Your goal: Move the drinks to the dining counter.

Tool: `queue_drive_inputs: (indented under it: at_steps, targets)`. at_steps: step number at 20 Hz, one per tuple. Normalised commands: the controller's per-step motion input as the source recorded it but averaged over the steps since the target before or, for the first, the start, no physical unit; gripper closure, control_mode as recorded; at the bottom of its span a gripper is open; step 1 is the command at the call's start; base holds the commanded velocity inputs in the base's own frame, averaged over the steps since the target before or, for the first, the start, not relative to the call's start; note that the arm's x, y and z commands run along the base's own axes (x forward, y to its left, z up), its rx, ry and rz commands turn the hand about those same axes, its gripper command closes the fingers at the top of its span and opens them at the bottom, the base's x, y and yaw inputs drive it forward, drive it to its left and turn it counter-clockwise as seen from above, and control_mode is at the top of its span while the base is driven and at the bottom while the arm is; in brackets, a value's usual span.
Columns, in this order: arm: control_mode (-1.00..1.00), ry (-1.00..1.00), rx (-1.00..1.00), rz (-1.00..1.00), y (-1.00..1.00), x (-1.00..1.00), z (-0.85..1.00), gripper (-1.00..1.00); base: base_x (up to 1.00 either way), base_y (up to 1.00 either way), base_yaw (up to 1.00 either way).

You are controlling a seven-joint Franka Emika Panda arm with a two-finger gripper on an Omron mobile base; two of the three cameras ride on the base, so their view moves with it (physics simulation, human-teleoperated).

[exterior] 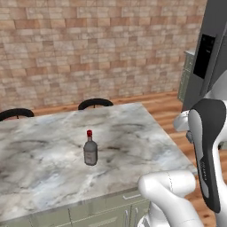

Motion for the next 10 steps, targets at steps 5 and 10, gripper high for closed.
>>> queue_drive_inputs:
  at_steps: [5, 10]
  targets:
    - [1.0, 0.0, 0.0, 0.0, 0.0, 0.0, 0.0, 1.0, 0.01, 0.01, -0.01]
    - [1.0, 0.0, 0.0, 0.0, 0.0, 0.0, 0.0, 1.0, 0.0, 0.01, 0.0]
